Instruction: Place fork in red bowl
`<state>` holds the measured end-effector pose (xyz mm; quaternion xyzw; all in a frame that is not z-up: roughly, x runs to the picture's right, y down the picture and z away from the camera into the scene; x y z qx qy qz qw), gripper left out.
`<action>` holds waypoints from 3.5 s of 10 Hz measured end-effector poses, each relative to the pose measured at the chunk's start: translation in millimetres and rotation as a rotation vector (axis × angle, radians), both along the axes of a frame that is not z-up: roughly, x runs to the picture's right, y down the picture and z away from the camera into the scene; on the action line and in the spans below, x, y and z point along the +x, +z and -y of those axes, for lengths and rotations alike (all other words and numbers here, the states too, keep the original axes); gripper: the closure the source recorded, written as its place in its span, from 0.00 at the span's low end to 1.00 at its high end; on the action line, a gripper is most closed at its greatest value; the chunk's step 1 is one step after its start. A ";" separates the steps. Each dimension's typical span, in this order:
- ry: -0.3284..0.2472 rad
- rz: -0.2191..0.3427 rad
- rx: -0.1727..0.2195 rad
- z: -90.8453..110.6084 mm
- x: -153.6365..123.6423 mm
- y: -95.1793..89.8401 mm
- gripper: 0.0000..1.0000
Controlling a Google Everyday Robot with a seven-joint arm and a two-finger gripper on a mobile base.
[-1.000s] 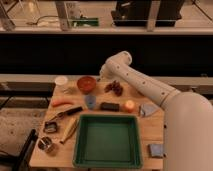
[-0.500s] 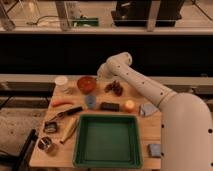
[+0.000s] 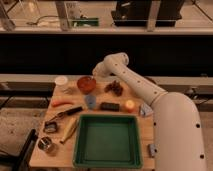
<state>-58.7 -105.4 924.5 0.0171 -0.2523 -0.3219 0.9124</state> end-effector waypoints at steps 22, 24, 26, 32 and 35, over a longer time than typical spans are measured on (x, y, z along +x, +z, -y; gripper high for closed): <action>-0.008 0.106 0.068 -14.7 -29.1 26.4 1.00; -0.007 0.101 0.073 -14.2 -29.0 26.8 1.00; -0.008 0.086 0.079 -13.2 -29.2 27.3 0.95; -0.013 0.049 0.087 -13.6 -32.7 28.8 0.36; -0.007 0.030 0.087 -13.9 -37.4 29.8 0.20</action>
